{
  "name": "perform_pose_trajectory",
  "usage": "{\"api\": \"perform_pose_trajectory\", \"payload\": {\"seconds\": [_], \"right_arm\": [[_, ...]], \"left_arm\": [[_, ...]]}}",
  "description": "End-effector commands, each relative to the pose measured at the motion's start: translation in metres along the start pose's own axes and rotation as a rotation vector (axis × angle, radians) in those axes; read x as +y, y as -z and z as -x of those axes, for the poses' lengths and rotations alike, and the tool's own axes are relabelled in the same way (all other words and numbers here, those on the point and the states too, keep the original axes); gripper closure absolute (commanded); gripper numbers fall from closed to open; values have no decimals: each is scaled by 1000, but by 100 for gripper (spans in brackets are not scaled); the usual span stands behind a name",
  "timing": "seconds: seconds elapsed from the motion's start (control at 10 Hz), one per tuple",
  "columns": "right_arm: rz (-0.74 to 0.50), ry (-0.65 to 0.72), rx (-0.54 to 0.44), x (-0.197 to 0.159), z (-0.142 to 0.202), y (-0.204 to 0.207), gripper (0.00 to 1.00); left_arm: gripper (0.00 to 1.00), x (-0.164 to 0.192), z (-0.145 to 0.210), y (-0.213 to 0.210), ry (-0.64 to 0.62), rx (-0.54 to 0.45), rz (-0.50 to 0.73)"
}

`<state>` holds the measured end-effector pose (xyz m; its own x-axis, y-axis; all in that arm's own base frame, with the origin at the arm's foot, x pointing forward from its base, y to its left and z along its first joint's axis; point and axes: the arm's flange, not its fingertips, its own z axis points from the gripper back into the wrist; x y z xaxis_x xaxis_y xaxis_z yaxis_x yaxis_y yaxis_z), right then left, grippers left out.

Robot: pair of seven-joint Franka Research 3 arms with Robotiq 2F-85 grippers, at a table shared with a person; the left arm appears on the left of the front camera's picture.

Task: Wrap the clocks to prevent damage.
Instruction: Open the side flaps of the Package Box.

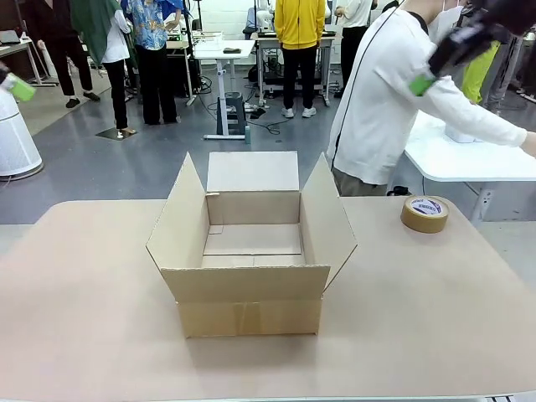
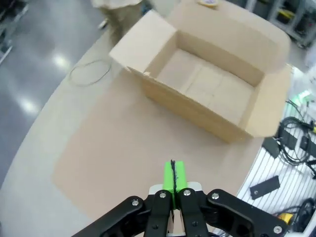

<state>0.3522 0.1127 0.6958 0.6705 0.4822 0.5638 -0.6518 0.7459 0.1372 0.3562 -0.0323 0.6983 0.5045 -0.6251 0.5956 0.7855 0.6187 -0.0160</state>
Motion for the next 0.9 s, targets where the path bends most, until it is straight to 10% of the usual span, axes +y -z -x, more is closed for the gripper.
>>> {"api": "perform_pose_trajectory", "payload": {"seconds": [0.0,0.3,0.8], "right_arm": [[-38,116,151,43,-47,13,100],[109,222,429,89,-106,58,100],[189,371,477,77,-126,111,100]], "left_arm": [[100,-29,-51,9,-198,209,-7],[100,-71,-119,50,-367,406,-70],[100,-98,-154,124,-491,481,-154]]}}
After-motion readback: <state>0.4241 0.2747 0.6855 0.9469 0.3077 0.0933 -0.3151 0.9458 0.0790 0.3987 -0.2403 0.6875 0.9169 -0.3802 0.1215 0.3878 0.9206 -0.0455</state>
